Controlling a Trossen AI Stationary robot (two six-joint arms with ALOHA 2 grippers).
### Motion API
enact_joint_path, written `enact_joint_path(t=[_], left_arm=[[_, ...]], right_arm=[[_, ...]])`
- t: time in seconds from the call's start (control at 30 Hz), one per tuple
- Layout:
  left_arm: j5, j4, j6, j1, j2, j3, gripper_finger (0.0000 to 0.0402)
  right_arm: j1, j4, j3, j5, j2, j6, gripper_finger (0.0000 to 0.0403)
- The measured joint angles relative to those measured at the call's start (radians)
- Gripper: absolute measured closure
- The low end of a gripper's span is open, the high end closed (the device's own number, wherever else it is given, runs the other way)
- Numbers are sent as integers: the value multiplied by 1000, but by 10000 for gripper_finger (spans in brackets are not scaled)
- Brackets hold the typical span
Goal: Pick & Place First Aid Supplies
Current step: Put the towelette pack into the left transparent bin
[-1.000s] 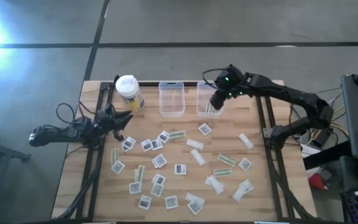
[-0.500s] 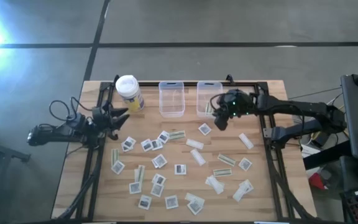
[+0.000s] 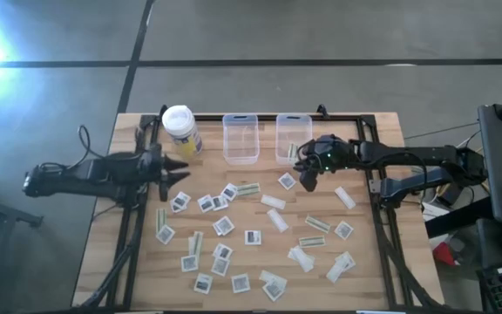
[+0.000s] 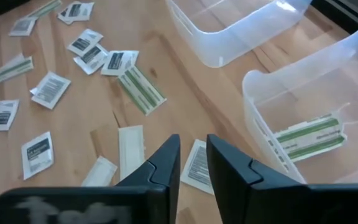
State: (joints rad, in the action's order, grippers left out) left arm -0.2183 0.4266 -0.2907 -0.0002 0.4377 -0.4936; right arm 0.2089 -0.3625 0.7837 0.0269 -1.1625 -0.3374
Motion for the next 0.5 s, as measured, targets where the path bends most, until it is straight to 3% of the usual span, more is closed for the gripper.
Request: enact_joint_path(t=[0.27, 0.5], left_arm=[[149, 212, -67, -2, 191, -154, 252], [209, 302, -155, -8, 292, -173, 252]], right_arm=[[0, 2, 0, 0, 3, -4, 319], [0, 3, 0, 0, 2, -3, 331]])
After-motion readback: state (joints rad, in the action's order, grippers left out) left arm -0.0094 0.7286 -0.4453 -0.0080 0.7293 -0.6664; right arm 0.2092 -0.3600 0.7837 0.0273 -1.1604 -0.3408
